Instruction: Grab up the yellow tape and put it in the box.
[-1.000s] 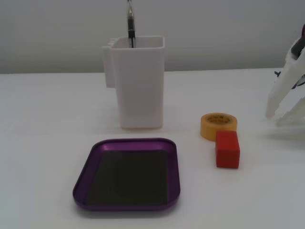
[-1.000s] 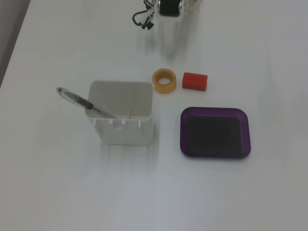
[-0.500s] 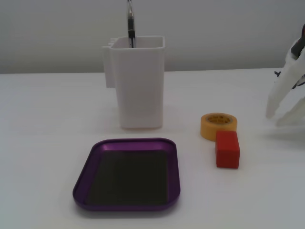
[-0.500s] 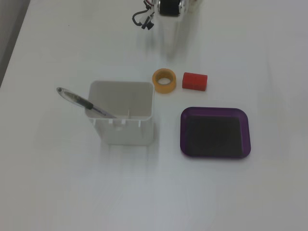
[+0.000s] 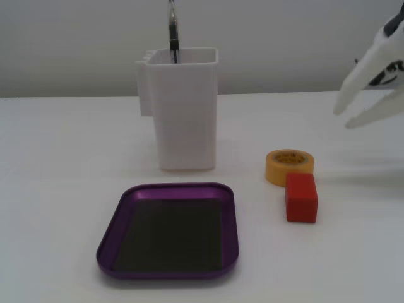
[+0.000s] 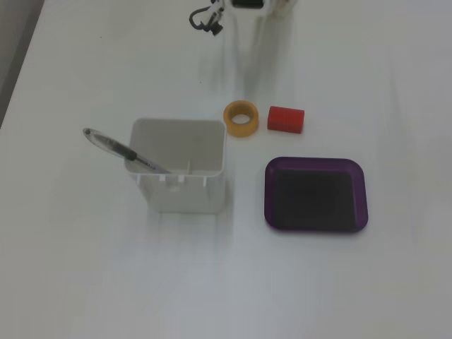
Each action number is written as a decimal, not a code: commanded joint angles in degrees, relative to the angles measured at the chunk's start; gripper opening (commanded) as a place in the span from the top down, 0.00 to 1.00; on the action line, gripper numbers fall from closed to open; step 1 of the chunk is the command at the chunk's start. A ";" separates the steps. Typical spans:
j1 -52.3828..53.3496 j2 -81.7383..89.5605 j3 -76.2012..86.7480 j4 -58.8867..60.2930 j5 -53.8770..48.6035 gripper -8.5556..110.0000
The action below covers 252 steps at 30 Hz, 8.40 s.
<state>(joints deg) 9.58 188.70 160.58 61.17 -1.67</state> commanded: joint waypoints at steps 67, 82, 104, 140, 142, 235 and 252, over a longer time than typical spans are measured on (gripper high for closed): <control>-0.79 -81.91 -25.58 -15.56 -0.44 0.88; -16.70 -50.10 -37.09 0.18 2.29 0.93; -23.55 -79.01 -53.61 -17.84 -0.70 0.93; -14.41 -113.64 -78.13 -14.06 -0.62 0.80; -14.41 -113.55 -81.21 -8.61 -0.62 0.79; -10.72 9.05 17.67 -0.09 -0.62 0.92; -10.72 9.05 17.67 -0.09 -0.62 0.92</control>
<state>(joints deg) -0.79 192.57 177.54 61.79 -2.20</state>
